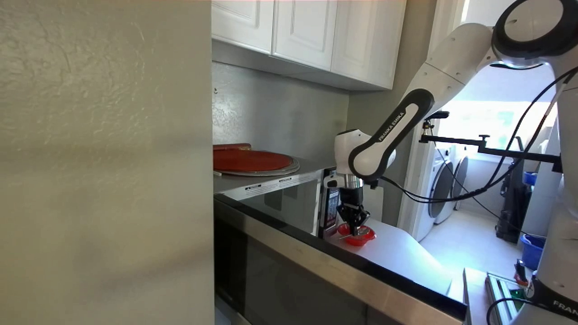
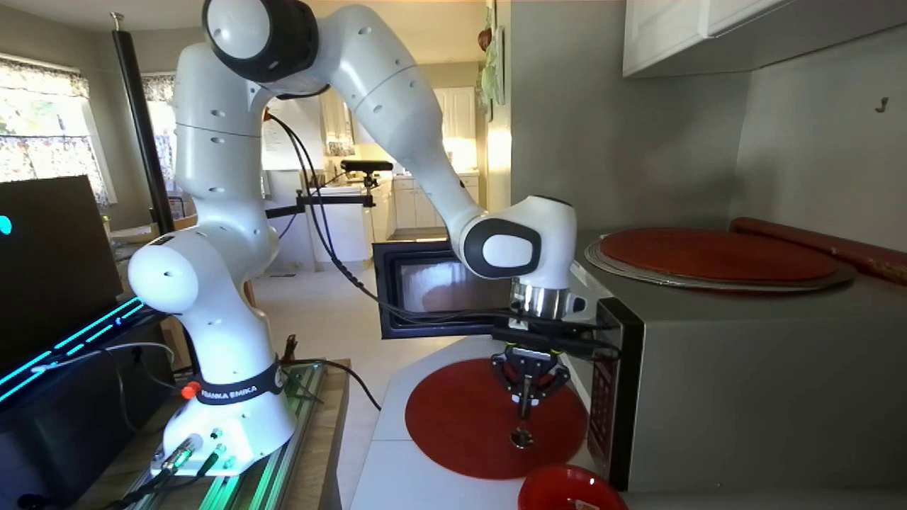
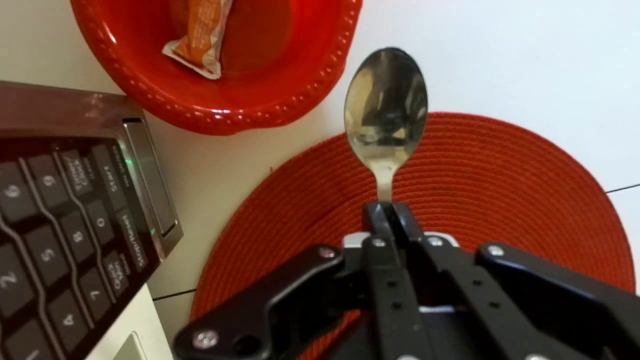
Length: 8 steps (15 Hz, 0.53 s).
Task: Put the spoon in the bowl
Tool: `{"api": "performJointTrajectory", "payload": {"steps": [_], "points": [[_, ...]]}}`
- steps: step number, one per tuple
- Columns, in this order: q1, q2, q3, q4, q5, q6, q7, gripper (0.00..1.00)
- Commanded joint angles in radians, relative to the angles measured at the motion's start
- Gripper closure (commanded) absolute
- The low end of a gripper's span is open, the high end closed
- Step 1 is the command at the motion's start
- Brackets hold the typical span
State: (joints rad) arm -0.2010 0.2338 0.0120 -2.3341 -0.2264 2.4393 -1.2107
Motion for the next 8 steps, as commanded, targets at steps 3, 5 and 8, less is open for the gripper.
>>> {"api": "performJointTrajectory", "payload": {"steps": [3, 5, 8], "points": [[0.021, 0.0, -0.031, 0.016, 0.007, -0.026, -0.038, 0.93], [0.022, 0.0, -0.031, 0.016, 0.007, -0.027, -0.039, 0.93], [0.022, 0.0, -0.031, 0.016, 0.007, -0.027, -0.039, 0.93]]}}
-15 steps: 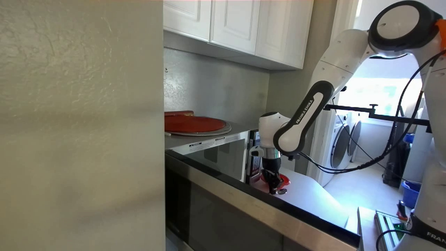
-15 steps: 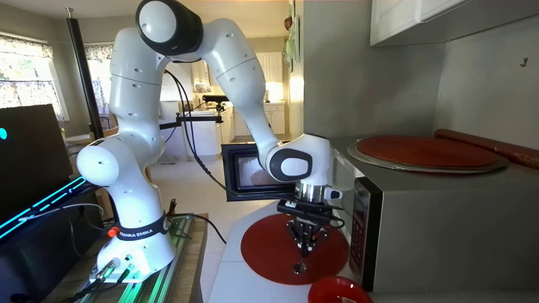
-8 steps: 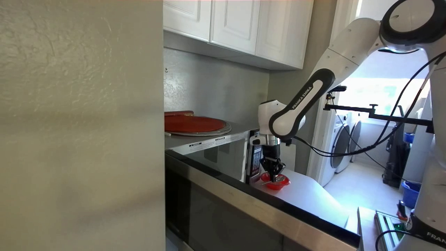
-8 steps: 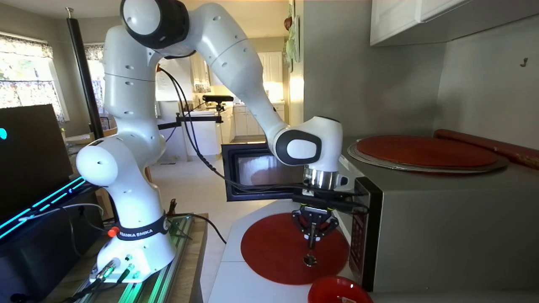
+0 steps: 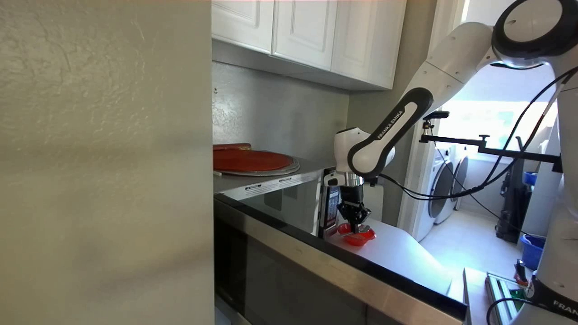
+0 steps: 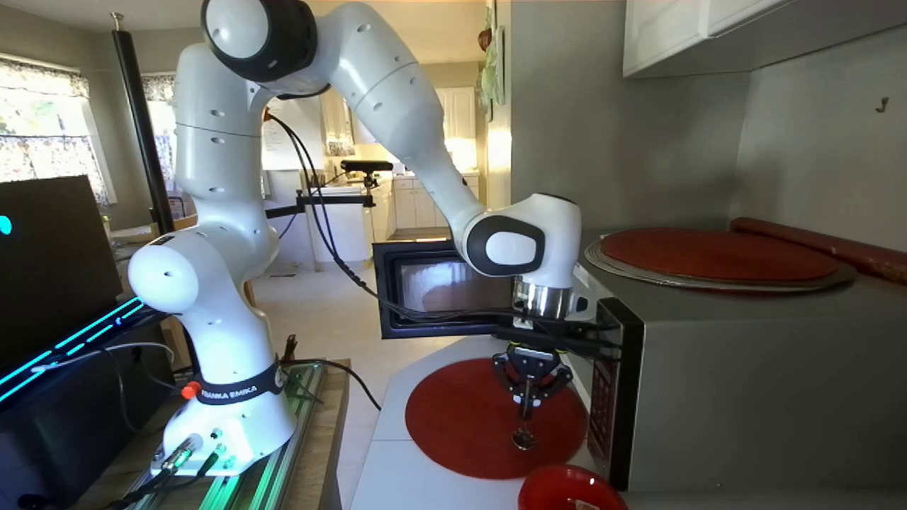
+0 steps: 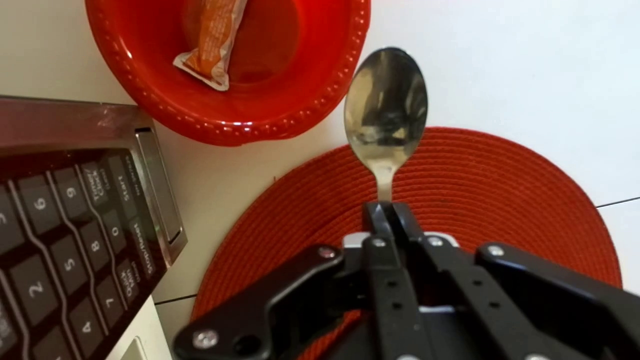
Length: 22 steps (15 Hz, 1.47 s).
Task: Put the spoon in the bowl
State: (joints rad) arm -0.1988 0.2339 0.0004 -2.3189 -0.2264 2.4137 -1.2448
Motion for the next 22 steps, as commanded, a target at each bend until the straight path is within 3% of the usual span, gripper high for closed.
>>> {"api": "performJointTrajectory", "payload": {"steps": [1, 13, 22], "points": [[0.02, 0.0, -0.019, 0.001, 0.007, -0.001, -0.005, 0.98], [-0.038, 0.074, -0.028, 0.081, 0.145, -0.009, -0.238, 0.98], [-0.021, 0.058, -0.077, 0.061, 0.106, 0.03, -0.132, 0.98]]}}
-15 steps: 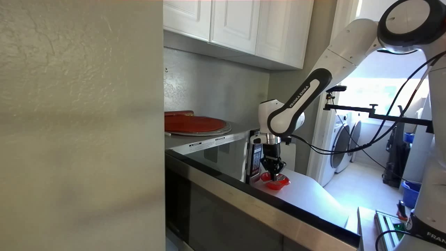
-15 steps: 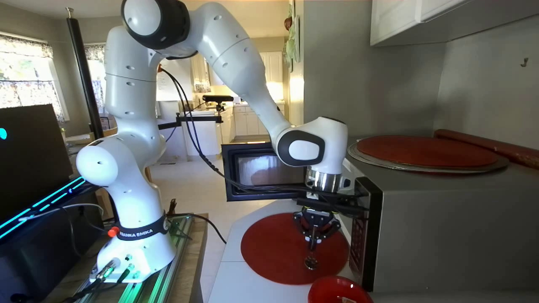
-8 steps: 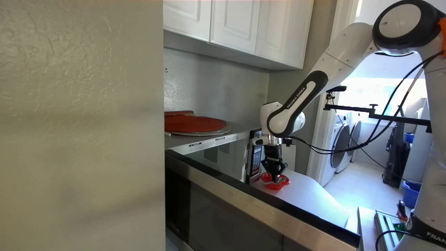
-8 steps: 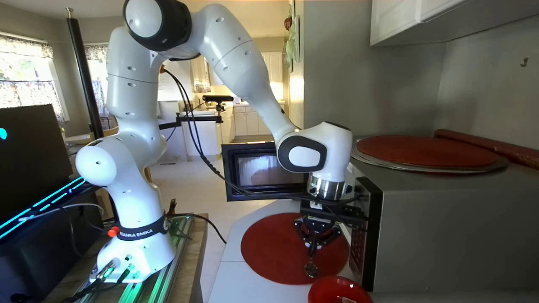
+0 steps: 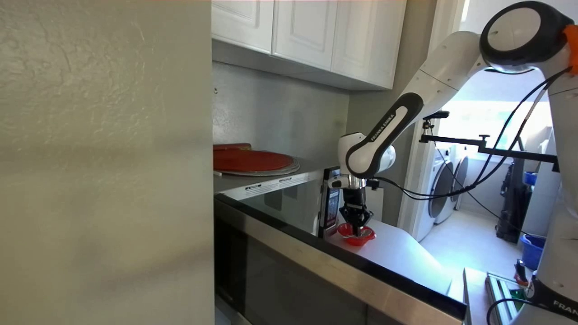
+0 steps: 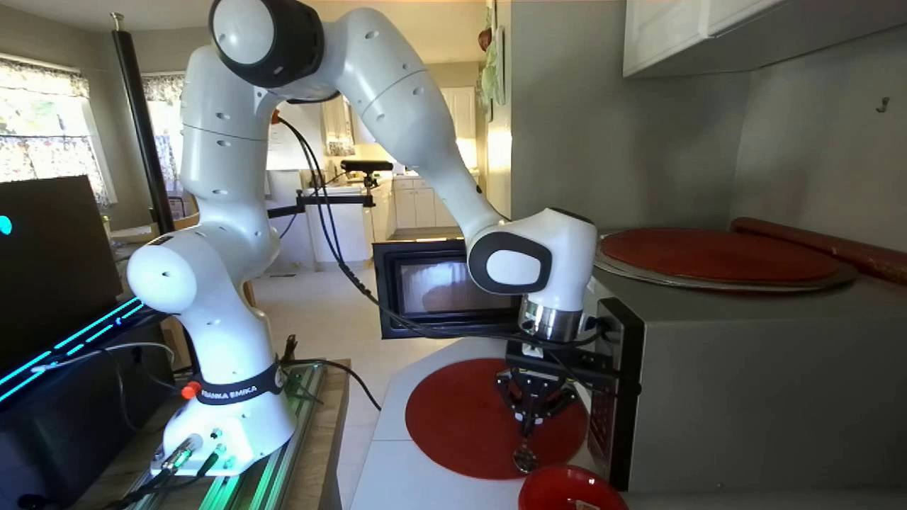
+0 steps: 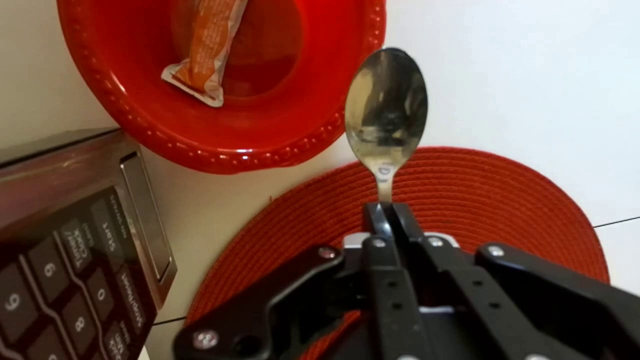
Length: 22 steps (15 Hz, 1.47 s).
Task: Put the spoon in the bowl
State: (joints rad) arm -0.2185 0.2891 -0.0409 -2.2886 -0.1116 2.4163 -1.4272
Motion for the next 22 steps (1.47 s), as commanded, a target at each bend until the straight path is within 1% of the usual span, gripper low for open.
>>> {"api": "performJointTrajectory", "payload": {"steps": [1, 2, 3, 6, 10, 13, 18, 21, 22], "points": [[0.005, -0.001, -0.043, 0.02, -0.026, 0.039, 0.071, 0.98], [0.016, -0.006, -0.057, 0.005, -0.062, 0.048, 0.107, 0.98], [0.036, -0.018, -0.082, -0.022, -0.133, 0.051, 0.155, 0.98], [0.057, -0.059, -0.113, -0.078, -0.271, 0.038, 0.234, 0.98], [0.037, -0.121, -0.141, -0.138, -0.328, 0.01, 0.239, 0.98], [0.021, -0.126, -0.138, -0.142, -0.292, 0.017, 0.206, 0.98], [0.011, -0.122, -0.113, -0.121, -0.205, 0.021, 0.148, 0.98], [0.014, -0.12, -0.11, -0.119, -0.197, 0.028, 0.146, 0.98], [0.015, -0.119, -0.113, -0.116, -0.191, 0.028, 0.168, 0.98]]}}
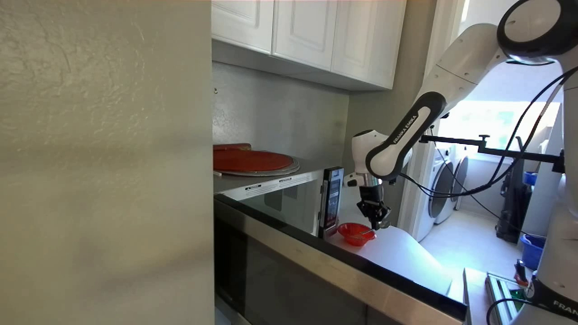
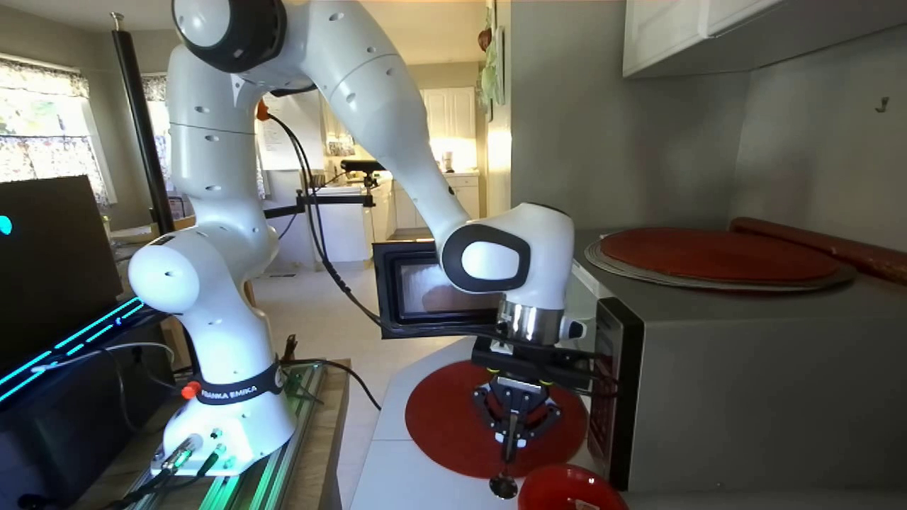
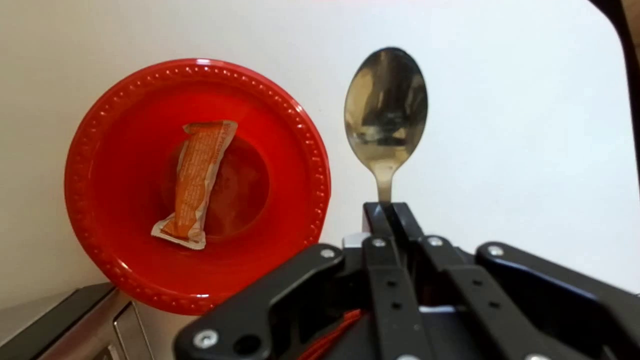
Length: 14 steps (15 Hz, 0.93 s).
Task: Put the spoon in the bowl
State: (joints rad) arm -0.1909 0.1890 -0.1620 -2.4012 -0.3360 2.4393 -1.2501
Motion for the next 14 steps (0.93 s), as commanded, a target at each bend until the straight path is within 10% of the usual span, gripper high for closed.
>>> {"api": "performJointTrajectory", "payload": {"steps": [1, 14], "points": [[-0.015, -0.019, 0.006, -0.002, 0.042, 0.011, 0.004, 0.98], [-0.073, -0.006, -0.041, 0.042, 0.221, 0.101, 0.46, 0.98]]}}
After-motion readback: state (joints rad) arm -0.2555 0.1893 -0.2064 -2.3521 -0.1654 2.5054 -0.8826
